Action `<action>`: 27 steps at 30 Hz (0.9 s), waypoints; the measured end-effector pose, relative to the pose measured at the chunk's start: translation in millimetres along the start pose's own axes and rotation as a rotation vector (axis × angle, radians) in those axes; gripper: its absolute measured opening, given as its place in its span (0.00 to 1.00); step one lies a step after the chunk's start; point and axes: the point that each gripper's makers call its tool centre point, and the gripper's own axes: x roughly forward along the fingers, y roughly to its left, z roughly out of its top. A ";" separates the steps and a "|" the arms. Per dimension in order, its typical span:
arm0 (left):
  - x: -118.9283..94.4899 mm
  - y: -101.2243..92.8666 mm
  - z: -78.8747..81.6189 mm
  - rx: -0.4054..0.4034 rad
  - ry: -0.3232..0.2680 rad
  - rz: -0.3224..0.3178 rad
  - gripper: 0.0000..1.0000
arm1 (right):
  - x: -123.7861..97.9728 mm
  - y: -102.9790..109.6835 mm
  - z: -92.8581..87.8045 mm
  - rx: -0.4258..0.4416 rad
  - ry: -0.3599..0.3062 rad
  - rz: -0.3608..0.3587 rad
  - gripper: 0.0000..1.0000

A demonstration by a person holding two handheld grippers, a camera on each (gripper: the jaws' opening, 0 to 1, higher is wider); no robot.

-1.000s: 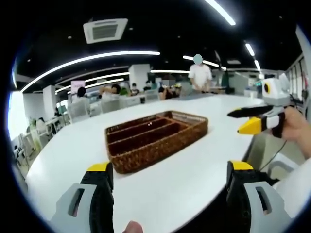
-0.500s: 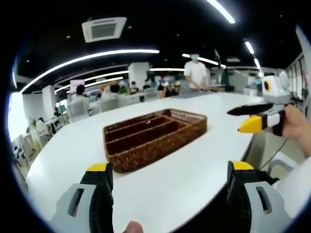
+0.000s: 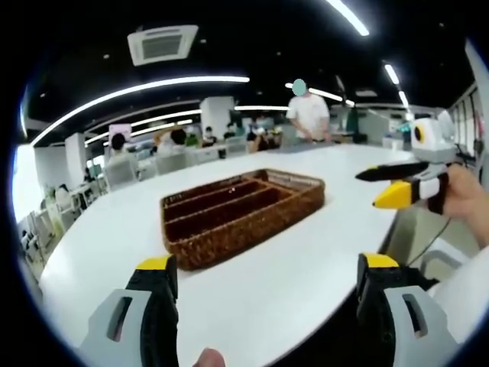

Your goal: Arrange the knives, forks, and spoons in their matching storage slots by inserting each utensil handle-first until every utensil is classified and aligned in the correct compartment

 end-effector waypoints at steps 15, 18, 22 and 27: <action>-0.2 1.0 -3.4 -0.007 0.000 0.001 0.98 | 0.3 1.6 -2.0 -0.002 0.002 0.004 0.90; -0.1 0.9 -4.2 -0.007 0.002 0.001 0.98 | 0.3 1.7 -2.9 -0.003 0.006 0.004 0.90; 0.2 0.2 -3.4 -0.007 0.001 -0.001 0.98 | 0.3 2.5 -2.8 -0.004 0.006 0.005 0.90; 0.4 1.1 -2.5 -0.007 0.001 0.001 0.98 | 1.1 3.2 -3.4 -0.001 0.007 0.009 0.90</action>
